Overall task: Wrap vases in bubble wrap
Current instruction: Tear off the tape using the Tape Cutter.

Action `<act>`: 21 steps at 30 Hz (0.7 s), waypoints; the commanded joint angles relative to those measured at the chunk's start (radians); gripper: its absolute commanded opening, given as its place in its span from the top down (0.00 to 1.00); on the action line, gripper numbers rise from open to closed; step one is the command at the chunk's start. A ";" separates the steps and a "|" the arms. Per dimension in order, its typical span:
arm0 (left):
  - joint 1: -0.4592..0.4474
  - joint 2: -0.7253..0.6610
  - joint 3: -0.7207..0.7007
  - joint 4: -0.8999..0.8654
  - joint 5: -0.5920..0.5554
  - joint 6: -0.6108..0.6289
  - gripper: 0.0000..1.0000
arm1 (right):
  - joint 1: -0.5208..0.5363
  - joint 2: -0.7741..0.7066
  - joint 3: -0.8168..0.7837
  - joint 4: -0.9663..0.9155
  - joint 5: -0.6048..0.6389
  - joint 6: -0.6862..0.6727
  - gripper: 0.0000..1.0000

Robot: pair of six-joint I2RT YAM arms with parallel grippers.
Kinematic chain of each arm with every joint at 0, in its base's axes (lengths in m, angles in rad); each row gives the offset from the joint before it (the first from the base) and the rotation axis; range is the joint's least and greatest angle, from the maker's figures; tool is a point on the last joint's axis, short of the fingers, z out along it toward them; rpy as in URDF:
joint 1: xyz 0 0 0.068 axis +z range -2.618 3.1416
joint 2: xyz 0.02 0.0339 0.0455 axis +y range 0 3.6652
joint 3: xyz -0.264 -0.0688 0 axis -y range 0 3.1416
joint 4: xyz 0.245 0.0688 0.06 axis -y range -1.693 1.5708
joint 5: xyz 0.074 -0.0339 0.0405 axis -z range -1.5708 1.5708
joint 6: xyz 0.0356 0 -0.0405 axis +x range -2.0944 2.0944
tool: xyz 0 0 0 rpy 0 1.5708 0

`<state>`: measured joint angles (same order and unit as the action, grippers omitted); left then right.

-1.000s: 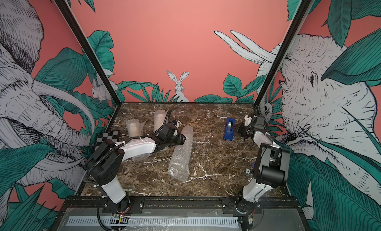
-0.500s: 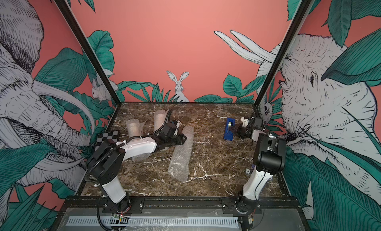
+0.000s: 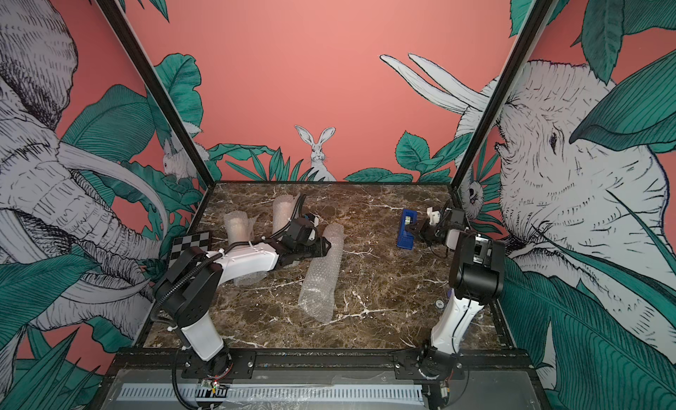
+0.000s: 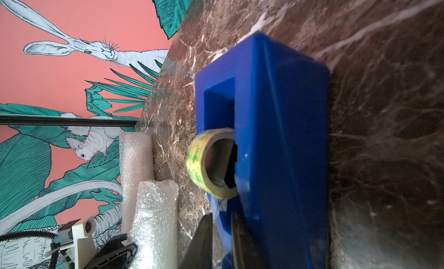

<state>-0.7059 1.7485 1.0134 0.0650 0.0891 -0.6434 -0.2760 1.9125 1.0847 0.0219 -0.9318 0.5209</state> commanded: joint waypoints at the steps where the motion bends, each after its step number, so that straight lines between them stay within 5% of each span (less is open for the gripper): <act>1: -0.004 0.030 0.001 -0.062 -0.003 -0.011 0.51 | -0.005 0.029 0.006 -0.025 -0.035 0.002 0.83; 21: -0.004 0.041 0.004 -0.069 -0.015 -0.014 0.50 | -0.007 -0.026 -0.052 0.195 -0.144 0.176 0.96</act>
<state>-0.7059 1.7527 1.0157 0.0658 0.0872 -0.6437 -0.2836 1.9324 1.0573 0.1158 -1.0153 0.6262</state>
